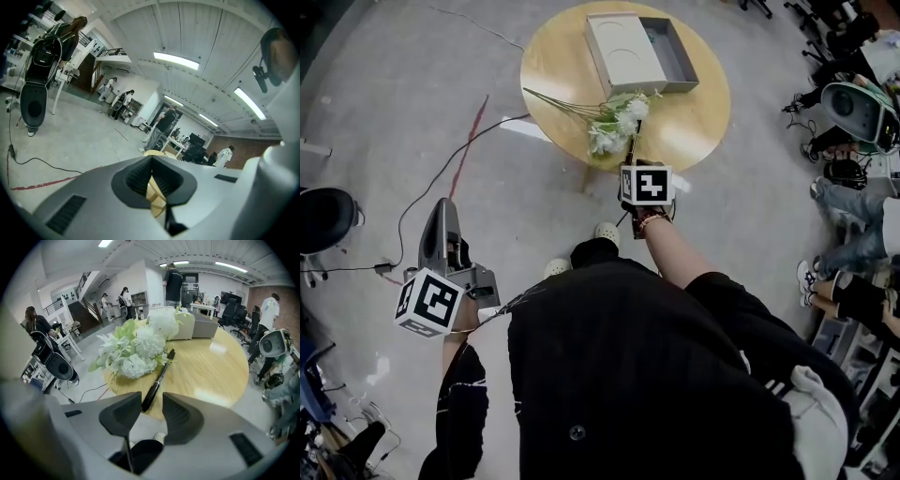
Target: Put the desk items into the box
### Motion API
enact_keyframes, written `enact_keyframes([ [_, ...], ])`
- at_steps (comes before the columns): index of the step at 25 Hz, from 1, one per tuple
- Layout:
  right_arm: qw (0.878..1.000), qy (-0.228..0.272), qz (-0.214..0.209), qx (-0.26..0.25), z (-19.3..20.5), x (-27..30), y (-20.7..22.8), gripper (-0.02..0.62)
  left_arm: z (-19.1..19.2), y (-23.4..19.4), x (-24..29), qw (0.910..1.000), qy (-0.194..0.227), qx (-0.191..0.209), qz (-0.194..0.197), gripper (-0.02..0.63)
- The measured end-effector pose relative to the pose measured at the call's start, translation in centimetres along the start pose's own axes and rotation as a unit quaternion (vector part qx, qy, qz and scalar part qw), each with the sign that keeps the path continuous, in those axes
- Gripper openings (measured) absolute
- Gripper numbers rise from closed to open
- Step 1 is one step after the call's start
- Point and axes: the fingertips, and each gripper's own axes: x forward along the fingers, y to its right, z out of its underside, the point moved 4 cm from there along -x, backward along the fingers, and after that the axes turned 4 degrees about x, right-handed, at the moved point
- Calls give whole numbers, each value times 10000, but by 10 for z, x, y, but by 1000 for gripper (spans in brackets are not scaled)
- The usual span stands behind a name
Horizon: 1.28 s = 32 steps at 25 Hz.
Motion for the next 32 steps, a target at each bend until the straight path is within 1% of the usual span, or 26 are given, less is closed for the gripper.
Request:
enact_keyframes([
  [7,9999,-3,67,129,1,2,5,100,4,-3,0,10000,-6,-80,-4,11],
  [10,9996,13,49,287,1,1,7,83,5,-3,1,10000,-13,-97,-1,11],
  [13,9987,41,38,512,2,-2,9,74,2,-2,-1,10000,-4,-78,30,11],
  [19,9968,95,173,779,11,-4,20,64,1,2,6,9998,-25,3,188,11],
  [22,9958,94,217,881,18,-10,25,63,0,6,8,9995,-43,25,317,11],
  [25,9944,130,281,1009,27,-19,30,63,-2,13,13,9985,-85,72,528,11],
  [29,9908,198,343,1292,42,-33,35,63,-4,23,15,9966,-160,136,800,11],
  [32,9862,338,393,1571,52,-46,41,61,-4,32,17,9941,-223,211,1038,11],
])
